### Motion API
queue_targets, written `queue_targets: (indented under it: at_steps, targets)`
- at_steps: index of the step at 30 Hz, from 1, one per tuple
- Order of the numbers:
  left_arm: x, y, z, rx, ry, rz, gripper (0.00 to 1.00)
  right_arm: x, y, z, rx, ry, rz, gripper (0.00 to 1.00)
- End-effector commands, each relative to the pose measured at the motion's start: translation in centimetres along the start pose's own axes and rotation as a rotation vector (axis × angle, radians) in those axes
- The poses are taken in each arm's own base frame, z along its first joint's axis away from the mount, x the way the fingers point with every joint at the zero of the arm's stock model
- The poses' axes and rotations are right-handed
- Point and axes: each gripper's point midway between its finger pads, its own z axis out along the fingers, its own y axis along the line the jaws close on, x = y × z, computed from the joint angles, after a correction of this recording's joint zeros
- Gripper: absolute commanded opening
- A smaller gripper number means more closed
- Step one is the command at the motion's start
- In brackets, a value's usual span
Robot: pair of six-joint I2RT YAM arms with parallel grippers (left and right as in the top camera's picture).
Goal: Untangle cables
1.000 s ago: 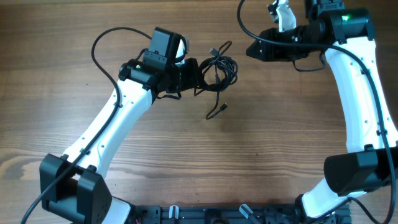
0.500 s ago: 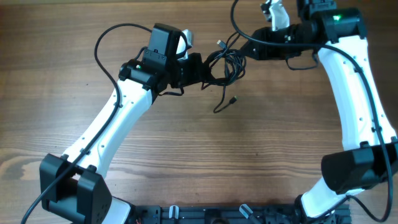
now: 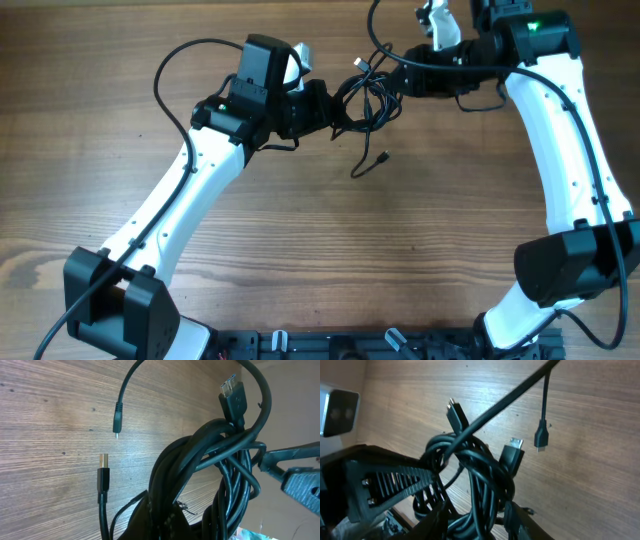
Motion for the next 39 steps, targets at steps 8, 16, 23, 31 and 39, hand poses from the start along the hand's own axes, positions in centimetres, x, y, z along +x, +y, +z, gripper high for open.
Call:
queue_targets:
  at_steps: [8,16,23,31,39]
  targets:
    - [-0.3,-0.8,-0.4,0.036,-0.005,0.0,0.04,2.1,-0.9,1.7,0.115,0.102,-0.048,0.34]
    - [-0.2,-0.8,-0.4,0.039,-0.003,-0.002,0.04,2.4,-1.9,3.4,0.118,0.149,-0.015,0.05]
    - [-0.2,-0.8,-0.4,0.037,-0.002,0.136,0.04,-1.4,-3.1,0.3,0.087,-0.036,0.022,0.04]
    - [1.0,-3.9,-0.8,0.212,0.054,0.302,0.04,-2.9,-4.9,-2.3,0.054,-0.121,-0.039,0.04]
    - [2.1,-5.2,-1.3,0.304,0.1,0.385,0.04,-4.0,-4.8,-2.8,0.032,-0.169,-0.059,0.14]
